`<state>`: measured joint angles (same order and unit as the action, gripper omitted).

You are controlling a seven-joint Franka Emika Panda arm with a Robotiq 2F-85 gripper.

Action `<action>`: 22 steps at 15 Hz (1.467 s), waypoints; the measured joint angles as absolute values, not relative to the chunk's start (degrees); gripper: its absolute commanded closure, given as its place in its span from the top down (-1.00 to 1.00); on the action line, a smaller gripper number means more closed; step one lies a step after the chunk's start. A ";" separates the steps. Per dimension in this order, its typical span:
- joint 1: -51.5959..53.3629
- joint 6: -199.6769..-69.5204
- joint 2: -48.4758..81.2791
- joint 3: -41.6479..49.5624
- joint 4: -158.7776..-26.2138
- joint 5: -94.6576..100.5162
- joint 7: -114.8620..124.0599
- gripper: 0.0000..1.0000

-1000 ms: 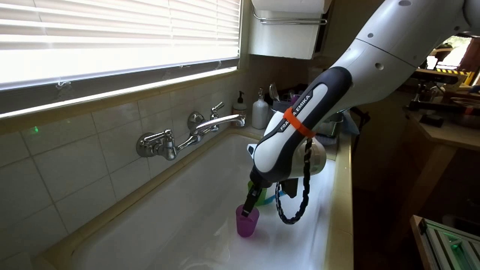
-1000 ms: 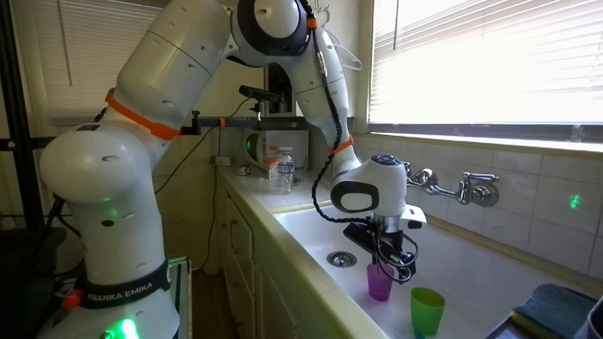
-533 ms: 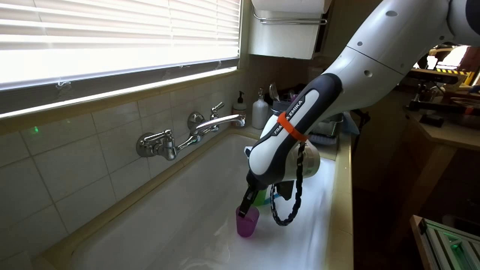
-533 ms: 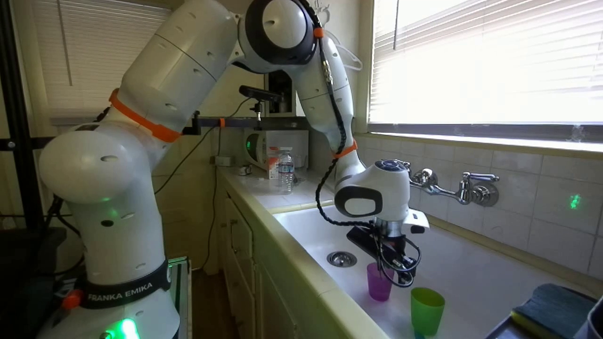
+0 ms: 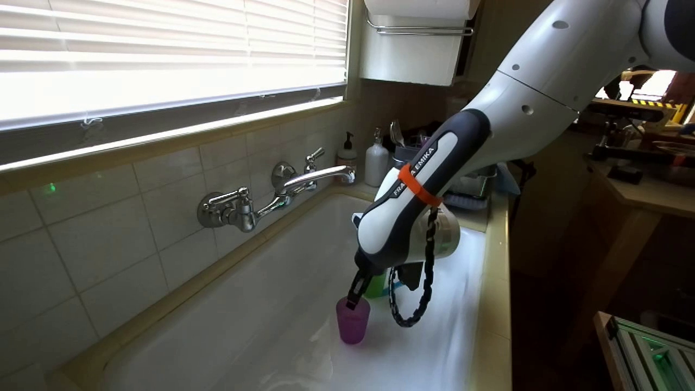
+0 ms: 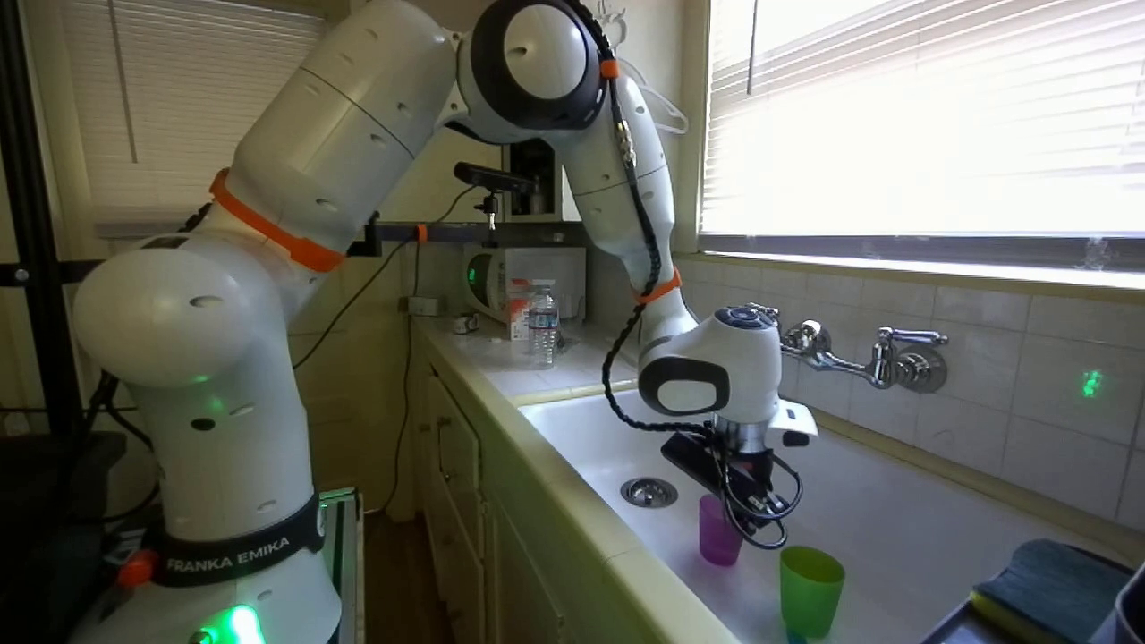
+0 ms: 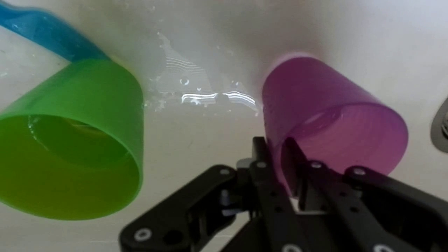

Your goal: Pour the water that is in the purple cup into the green cup

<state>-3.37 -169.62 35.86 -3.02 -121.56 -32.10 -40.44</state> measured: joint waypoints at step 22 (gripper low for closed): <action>-4.97 -167.33 26.81 -6.13 -126.65 -31.93 -46.85 -0.97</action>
